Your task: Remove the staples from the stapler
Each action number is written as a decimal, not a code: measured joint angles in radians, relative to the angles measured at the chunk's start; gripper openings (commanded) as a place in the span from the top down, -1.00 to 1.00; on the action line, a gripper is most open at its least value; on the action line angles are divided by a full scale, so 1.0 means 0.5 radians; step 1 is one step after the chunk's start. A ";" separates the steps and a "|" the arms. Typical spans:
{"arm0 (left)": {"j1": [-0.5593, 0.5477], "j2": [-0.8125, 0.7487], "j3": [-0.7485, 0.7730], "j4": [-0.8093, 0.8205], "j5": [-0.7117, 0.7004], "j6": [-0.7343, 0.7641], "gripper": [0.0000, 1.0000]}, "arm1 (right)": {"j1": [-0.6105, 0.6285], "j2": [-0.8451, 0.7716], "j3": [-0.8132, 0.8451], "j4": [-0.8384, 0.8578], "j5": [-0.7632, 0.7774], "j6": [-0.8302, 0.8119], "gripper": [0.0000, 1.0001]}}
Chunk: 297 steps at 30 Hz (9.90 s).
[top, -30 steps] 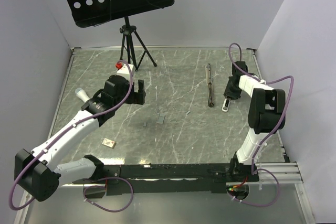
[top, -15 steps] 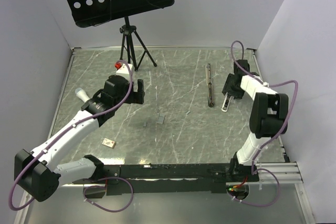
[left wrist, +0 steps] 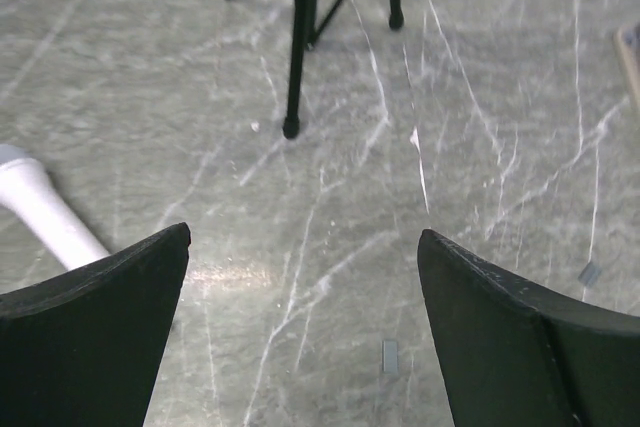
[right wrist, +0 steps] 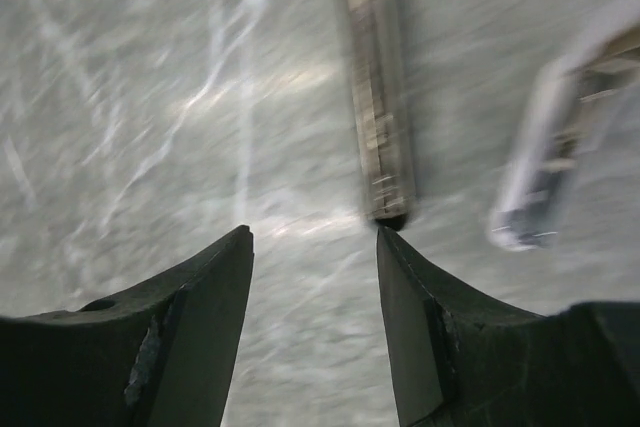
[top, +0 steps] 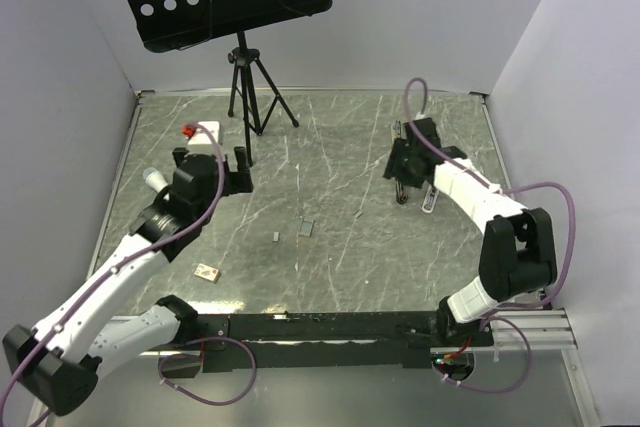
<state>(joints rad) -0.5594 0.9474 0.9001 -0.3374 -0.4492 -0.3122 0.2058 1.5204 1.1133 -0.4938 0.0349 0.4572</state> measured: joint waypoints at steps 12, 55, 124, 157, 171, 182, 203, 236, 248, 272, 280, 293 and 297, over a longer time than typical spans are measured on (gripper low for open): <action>0.000 -0.197 -0.072 0.087 -0.098 0.002 -0.99 | 0.515 0.353 0.016 0.015 0.018 0.546 -0.20; 0.000 -0.147 -0.072 0.082 -0.089 0.002 -0.99 | 0.600 0.728 0.333 -0.218 -0.254 -0.844 -0.11; 0.000 -0.173 -0.076 0.082 -0.075 0.004 -0.99 | 0.745 0.587 0.233 -0.318 -0.639 -1.495 -0.34; 0.000 -0.172 -0.076 0.082 -0.073 0.004 -0.99 | 0.947 0.682 0.205 -0.281 -0.422 -1.431 -0.04; 0.000 -0.172 -0.076 0.082 -0.072 0.005 -0.99 | 0.980 0.644 0.153 -0.272 -0.344 -1.397 0.28; 0.000 -0.172 -0.076 0.082 -0.073 0.005 -0.99 | 0.984 0.644 0.153 -0.270 -0.278 -1.372 0.46; 0.000 -0.575 -0.204 0.201 -0.288 0.002 -0.99 | 1.055 0.654 0.546 -0.335 -0.315 -1.434 0.45; 0.000 -0.781 -0.287 0.316 -0.467 0.005 -0.99 | 1.292 0.958 0.855 -0.365 -0.426 -1.601 0.33; 0.000 -0.771 -0.287 0.321 -0.465 0.006 -0.99 | 1.352 0.959 0.765 -0.336 -0.401 -1.559 0.41; -0.001 -0.746 -0.288 0.322 -0.459 0.007 -0.99 | 1.368 0.959 0.708 -0.276 -0.255 -1.530 0.42; 0.000 -0.747 -0.288 0.322 -0.459 0.007 -0.99 | 1.388 0.959 0.703 -0.278 -0.227 -1.528 0.48; 0.000 -0.747 -0.288 0.322 -0.459 0.006 -0.99 | 1.390 0.958 0.700 -0.301 -0.120 -1.521 0.48; 0.000 -0.748 -0.288 0.322 -0.460 0.006 -0.99 | 1.390 0.954 0.700 -0.301 -0.107 -1.521 0.47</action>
<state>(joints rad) -0.5594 0.5735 0.7563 -0.1764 -0.6792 -0.3092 0.9009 1.9976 1.4631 -0.6441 -0.0185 -0.3031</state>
